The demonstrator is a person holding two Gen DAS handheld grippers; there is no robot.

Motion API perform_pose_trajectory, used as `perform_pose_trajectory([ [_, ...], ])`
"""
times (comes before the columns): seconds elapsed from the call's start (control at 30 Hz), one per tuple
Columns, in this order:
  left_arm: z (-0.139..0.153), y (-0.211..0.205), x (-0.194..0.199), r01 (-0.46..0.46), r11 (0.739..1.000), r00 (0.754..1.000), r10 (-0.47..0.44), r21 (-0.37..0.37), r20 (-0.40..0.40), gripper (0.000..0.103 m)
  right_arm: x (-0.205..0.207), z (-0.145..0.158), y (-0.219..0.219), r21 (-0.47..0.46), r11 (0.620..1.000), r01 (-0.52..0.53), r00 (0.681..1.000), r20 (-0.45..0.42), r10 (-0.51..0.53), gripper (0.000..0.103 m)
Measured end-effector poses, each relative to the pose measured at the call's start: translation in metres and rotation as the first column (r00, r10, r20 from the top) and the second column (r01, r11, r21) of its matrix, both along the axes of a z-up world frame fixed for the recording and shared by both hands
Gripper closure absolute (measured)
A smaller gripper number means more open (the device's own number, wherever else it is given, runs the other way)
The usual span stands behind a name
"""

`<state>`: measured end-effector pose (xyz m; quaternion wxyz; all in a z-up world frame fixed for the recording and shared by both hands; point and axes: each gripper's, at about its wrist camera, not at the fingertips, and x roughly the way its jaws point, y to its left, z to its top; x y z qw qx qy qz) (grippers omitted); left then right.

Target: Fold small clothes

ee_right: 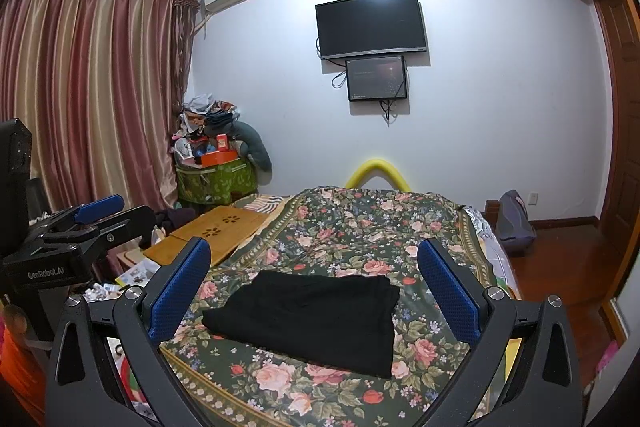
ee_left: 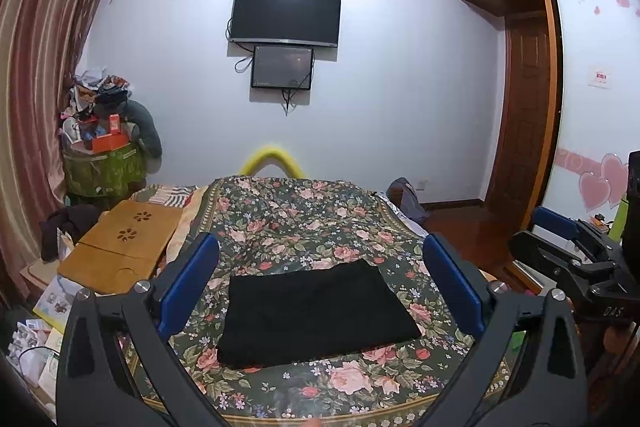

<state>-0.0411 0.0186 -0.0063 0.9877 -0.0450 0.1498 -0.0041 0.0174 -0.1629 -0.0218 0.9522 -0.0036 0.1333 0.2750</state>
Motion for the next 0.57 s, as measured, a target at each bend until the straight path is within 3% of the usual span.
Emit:
perform_pose_trajectory([
  [0.57,-0.0026,-0.0013,0.0043,0.015,1.0,1.0,-0.015,-0.003,-0.015,0.0,0.0006,-0.0027,0.0009,-0.002,1.0,0.006,1.0,-0.017,-0.006,0.0],
])
